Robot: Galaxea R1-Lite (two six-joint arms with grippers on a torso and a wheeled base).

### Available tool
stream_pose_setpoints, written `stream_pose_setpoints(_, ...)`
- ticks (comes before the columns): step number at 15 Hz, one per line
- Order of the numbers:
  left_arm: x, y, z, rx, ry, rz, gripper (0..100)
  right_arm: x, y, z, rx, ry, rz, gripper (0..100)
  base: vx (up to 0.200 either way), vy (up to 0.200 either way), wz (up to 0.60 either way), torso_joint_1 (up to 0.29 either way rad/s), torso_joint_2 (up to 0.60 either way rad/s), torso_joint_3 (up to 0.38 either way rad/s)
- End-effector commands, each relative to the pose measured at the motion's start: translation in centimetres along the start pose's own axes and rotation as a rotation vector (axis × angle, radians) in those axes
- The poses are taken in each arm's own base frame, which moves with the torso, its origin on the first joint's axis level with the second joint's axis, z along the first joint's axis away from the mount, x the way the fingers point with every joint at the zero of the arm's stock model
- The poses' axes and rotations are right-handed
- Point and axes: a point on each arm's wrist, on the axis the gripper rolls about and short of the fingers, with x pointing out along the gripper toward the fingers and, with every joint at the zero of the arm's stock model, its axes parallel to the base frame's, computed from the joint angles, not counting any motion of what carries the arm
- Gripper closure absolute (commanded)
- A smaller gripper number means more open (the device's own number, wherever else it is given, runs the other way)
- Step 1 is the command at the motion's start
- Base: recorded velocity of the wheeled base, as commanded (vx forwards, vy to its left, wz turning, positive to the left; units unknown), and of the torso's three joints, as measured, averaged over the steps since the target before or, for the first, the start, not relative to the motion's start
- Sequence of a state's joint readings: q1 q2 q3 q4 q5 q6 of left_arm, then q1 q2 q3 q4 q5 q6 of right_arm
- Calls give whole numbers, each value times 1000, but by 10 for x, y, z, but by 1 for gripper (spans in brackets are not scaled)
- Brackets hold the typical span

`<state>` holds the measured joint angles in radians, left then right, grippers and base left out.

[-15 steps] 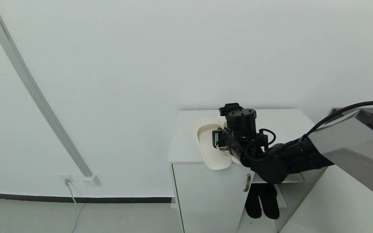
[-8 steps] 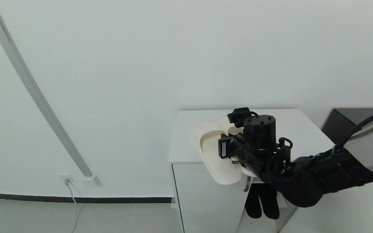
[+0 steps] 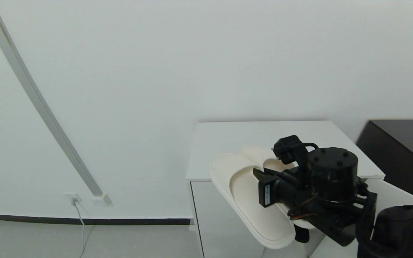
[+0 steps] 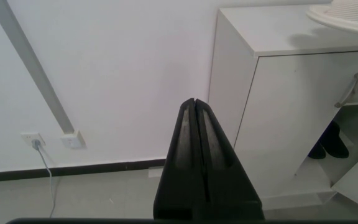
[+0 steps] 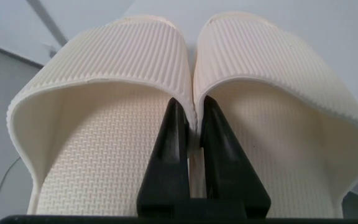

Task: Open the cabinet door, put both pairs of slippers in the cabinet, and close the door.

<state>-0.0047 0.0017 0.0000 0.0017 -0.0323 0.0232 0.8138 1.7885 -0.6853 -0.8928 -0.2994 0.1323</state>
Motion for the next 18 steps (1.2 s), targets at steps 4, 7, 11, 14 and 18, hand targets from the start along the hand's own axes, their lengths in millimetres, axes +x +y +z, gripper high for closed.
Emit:
stream_pose_setpoints(4, 0, 0, 0, 0, 0, 0, 100, -16, 1, 0, -6, -2, 18, 100, 0, 0, 0, 0, 0, 0)
stream_pose_setpoints(7, 0, 0, 0, 0, 0, 0, 100, -16, 1, -1, -6, 1, 17, 100, 0, 0, 0, 0, 0, 0)
stream_pose_setpoints(11, 0, 0, 0, 0, 0, 0, 100, -18, 1, -4, -8, 10, 13, 100, -150, 0, 0, 2, -1, 1)
stream_pose_setpoints(14, 0, 0, 0, 0, 0, 0, 100, -17, 2, -5, -11, 13, 16, 100, -200, 0, 0, 1, -1, 5)
stream_pose_setpoints(18, 0, 0, 0, -2, 0, 0, 100, -17, 2, -6, -11, 18, 15, 100, -150, 0, 0, -1, 1, 1)
